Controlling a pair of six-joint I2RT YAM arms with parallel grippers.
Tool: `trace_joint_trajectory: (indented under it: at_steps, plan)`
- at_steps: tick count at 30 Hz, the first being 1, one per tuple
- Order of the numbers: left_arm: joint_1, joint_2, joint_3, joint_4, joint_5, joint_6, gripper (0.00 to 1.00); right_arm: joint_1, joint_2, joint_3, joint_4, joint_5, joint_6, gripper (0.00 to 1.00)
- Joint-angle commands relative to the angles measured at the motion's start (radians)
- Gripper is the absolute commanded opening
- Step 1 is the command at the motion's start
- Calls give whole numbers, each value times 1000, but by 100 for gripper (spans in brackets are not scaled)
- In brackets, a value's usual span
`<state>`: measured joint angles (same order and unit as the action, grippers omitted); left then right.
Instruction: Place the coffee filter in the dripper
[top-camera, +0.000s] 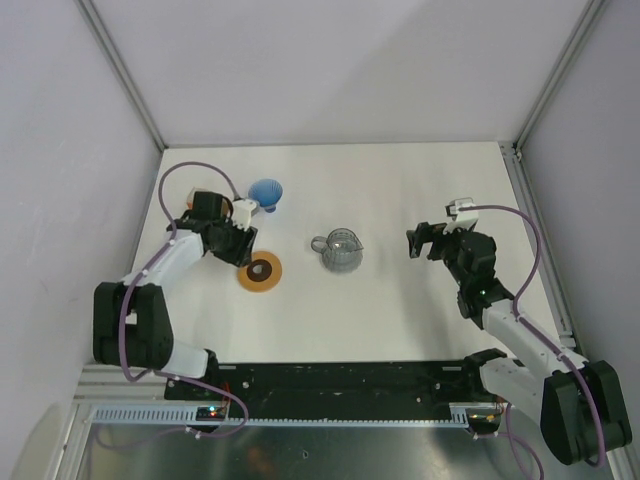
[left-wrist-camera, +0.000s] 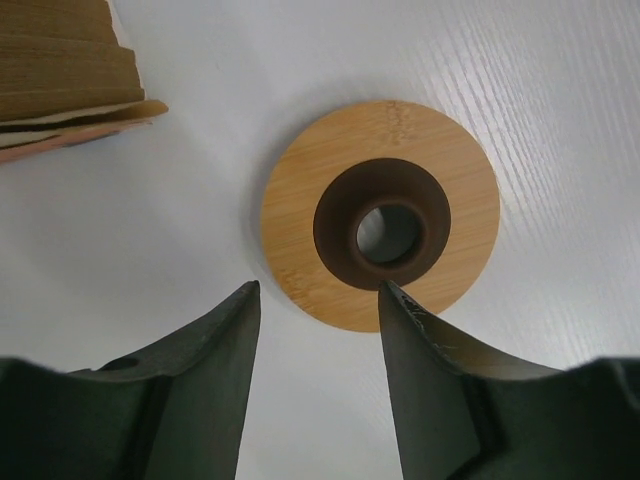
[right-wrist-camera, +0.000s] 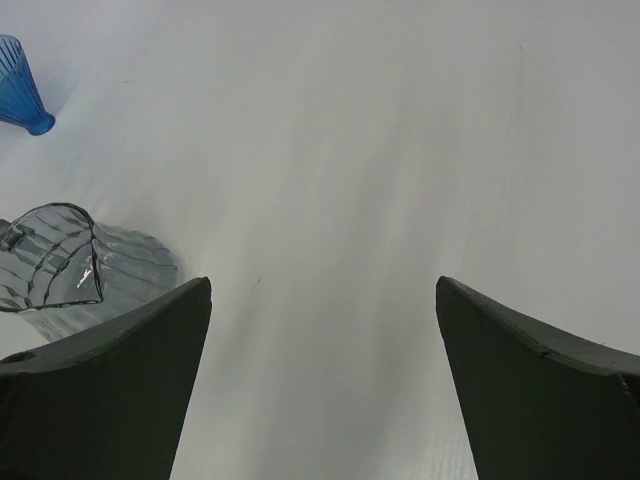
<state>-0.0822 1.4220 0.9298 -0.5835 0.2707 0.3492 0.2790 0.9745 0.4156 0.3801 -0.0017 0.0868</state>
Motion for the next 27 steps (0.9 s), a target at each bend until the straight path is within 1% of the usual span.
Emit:
trace_joint_trajectory:
  at_steps: [1, 3, 6, 14, 19, 23, 27]
  plan:
    - [-8, 40, -17, 131, 60, 7, 54, -9, 7, 42, 51, -20, 18, 99]
    - [-35, 70, -26, 157, 55, 4, 52, -11, 8, 42, 52, -21, 20, 99]
    - [-73, 107, -34, 184, 5, 4, 50, -16, 6, 42, 53, -23, 19, 99]
    - [-111, 149, -34, 211, -58, 12, 45, -36, 11, 42, 59, -37, 31, 99]
    - [-154, 184, -51, 215, -97, 20, 39, -53, 22, 41, 61, -49, 43, 99]
    - [-165, 211, -52, 218, -131, 26, 33, -60, 27, 42, 59, -55, 51, 99]
    - [-166, 222, -54, 219, -174, 39, 30, -64, 26, 42, 58, -65, 55, 99]
